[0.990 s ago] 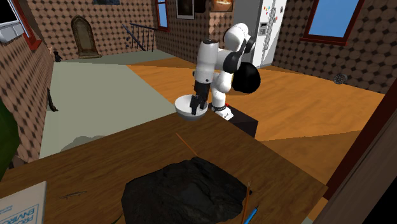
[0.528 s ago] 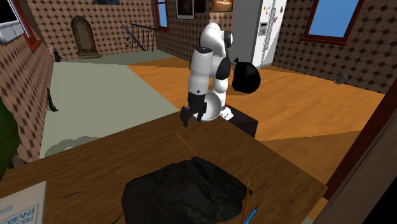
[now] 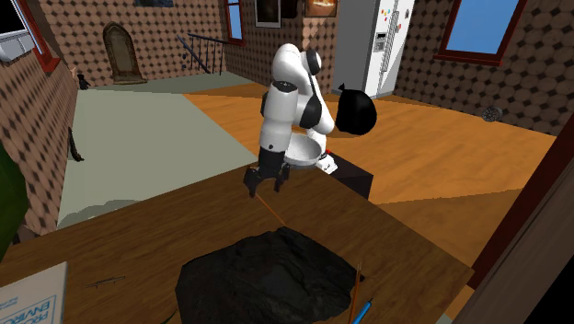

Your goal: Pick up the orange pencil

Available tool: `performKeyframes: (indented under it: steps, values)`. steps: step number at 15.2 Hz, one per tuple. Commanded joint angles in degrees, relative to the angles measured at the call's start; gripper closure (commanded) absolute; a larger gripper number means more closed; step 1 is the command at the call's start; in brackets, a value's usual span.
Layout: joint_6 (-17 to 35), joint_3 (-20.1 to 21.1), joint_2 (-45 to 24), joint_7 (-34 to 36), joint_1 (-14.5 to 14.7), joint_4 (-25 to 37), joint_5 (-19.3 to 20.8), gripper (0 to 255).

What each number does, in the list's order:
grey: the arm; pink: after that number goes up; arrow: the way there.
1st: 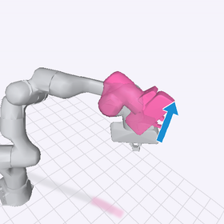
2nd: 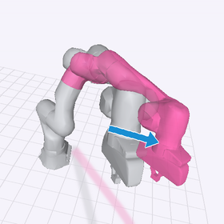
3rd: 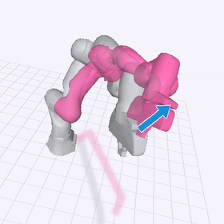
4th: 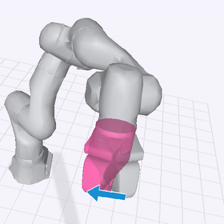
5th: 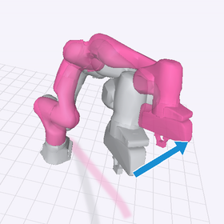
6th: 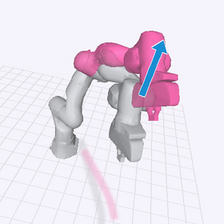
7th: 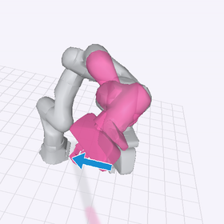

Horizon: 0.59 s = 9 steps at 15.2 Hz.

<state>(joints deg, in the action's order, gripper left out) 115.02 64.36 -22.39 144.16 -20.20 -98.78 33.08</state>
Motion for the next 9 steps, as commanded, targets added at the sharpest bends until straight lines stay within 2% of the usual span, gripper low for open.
performKeyframes:
  steps: [1,5,6,9]
  values:
    - [0.98,-0.52,-0.52,0.72,0.37,-0.75,0.73,0]
    - [2.49,-1.14,-1.15,1.53,0.66,-2.01,1.66,0]
    - [2.65,-1.10,-1.07,1.59,0.58,-2.24,1.63,255]
    - [2.65,-1.05,-1.01,1.53,0.48,-2.27,1.57,255]
